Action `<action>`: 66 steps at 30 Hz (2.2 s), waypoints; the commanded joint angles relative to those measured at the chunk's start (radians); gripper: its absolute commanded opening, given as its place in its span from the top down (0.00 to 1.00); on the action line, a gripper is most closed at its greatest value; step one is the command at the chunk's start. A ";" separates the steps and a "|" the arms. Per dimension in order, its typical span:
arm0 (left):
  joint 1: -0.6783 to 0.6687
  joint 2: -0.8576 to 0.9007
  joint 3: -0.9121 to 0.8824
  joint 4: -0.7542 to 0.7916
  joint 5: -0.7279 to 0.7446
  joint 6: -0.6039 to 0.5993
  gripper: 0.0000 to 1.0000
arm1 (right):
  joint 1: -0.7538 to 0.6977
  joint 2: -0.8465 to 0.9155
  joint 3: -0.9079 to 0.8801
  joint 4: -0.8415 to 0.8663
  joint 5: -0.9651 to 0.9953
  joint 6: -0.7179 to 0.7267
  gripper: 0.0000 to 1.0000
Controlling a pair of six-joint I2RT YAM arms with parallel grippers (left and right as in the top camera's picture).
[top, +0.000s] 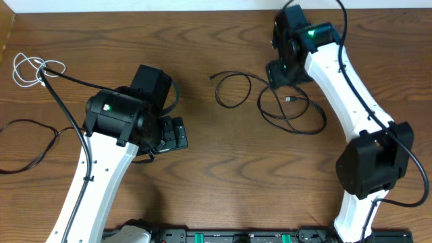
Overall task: Untangle cables
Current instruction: 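Lower the right gripper onto the center-right black cable and grasp it, then lift the black cable up toward the top right with the right gripper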
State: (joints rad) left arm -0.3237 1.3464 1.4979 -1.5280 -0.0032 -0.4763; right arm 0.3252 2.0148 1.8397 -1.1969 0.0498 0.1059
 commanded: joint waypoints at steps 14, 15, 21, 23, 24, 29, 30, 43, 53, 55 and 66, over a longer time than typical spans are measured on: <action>-0.002 0.000 -0.002 -0.003 -0.016 -0.019 0.01 | -0.004 0.002 -0.380 0.371 -0.018 -0.055 0.62; -0.002 0.000 -0.002 -0.003 -0.016 -0.019 0.01 | -0.004 0.002 -0.393 0.392 -0.018 -0.055 0.61; -0.002 0.000 -0.002 -0.003 -0.016 -0.019 0.01 | -0.004 0.002 -0.467 0.547 -0.021 -0.055 0.60; -0.002 0.000 -0.002 -0.003 -0.016 -0.019 0.01 | -0.006 0.002 -0.483 0.580 -0.005 -0.055 0.62; -0.002 0.000 -0.002 -0.003 -0.016 -0.019 0.01 | -0.006 0.002 -0.489 0.591 0.006 -0.055 0.63; -0.002 0.000 -0.002 -0.003 -0.016 -0.019 0.01 | -0.006 0.002 -0.509 0.637 0.003 -0.055 0.70; -0.002 0.000 -0.002 -0.003 -0.016 -0.019 0.01 | -0.005 0.002 -0.512 0.641 0.003 -0.055 0.72; -0.002 0.000 -0.002 -0.003 -0.016 -0.019 0.01 | -0.004 0.002 -0.538 0.659 0.002 -0.051 0.78; -0.002 0.000 -0.002 -0.003 -0.016 -0.019 0.01 | -0.004 -0.008 -0.568 0.697 -0.008 -0.050 0.99; -0.002 0.000 -0.002 -0.003 -0.016 -0.019 0.01 | -0.004 -0.023 -0.536 0.678 -0.006 -0.050 0.99; -0.002 0.000 -0.002 -0.003 -0.016 -0.019 0.01 | -0.006 -0.288 -0.168 0.443 0.027 -0.051 0.99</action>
State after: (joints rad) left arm -0.3237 1.3464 1.4967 -1.5280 -0.0036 -0.4793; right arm 0.3206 1.8690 1.5501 -0.7265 0.0540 0.0563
